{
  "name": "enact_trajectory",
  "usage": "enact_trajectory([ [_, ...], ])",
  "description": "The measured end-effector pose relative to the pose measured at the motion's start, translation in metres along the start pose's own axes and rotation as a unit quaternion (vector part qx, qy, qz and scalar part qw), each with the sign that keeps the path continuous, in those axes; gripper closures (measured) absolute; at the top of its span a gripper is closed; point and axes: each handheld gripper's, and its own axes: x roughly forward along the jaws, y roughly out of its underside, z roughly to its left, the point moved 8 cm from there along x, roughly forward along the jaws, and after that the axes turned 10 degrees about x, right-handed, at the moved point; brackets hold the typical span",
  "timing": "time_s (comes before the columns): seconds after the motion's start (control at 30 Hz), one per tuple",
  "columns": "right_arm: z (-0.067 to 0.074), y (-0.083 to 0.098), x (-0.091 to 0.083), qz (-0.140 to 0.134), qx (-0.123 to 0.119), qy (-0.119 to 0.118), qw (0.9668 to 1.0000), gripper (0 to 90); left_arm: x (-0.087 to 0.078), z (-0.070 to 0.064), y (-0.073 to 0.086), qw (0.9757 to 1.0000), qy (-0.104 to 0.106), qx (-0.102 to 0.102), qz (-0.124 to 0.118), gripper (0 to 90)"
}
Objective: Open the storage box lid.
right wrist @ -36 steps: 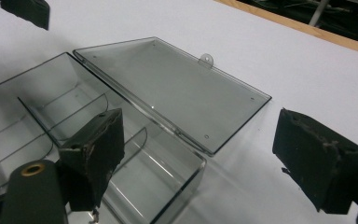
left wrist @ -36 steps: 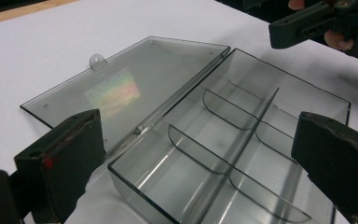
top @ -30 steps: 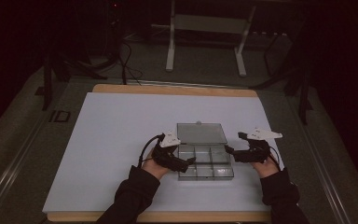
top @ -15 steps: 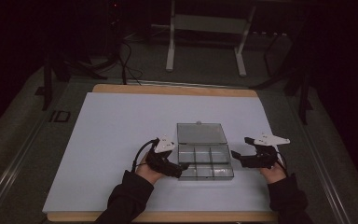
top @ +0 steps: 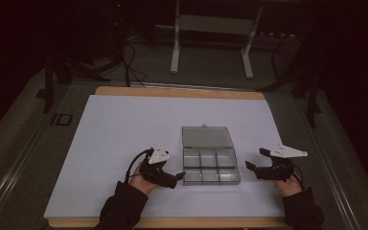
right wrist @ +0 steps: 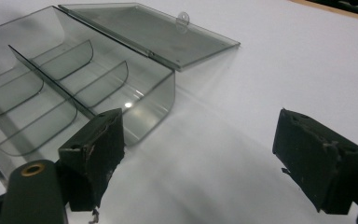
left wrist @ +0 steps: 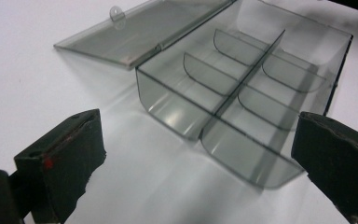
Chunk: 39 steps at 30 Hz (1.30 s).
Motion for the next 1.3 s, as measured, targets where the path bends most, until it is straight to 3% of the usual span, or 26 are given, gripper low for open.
enact_trajectory([
  [0.47, -0.01, 0.025, -0.008, 0.009, 0.018, 0.013, 0.9997, 16.5, -0.02, 0.004, 0.026, 0.9998, -0.006, -0.017, -0.003, 3.6],
  [0.8, -0.012, 0.038, -0.014, 0.011, 0.018, 0.021, 0.9996, 16.4, -0.025, 0.0, 0.045, 0.9997, -0.008, -0.016, 0.015, 3.6],
  [1.3, -0.008, 0.052, -0.019, 0.017, 0.008, 0.026, 0.9995, 16.4, -0.031, -0.002, 0.055, 0.9993, -0.022, -0.015, 0.026, 3.6],
])
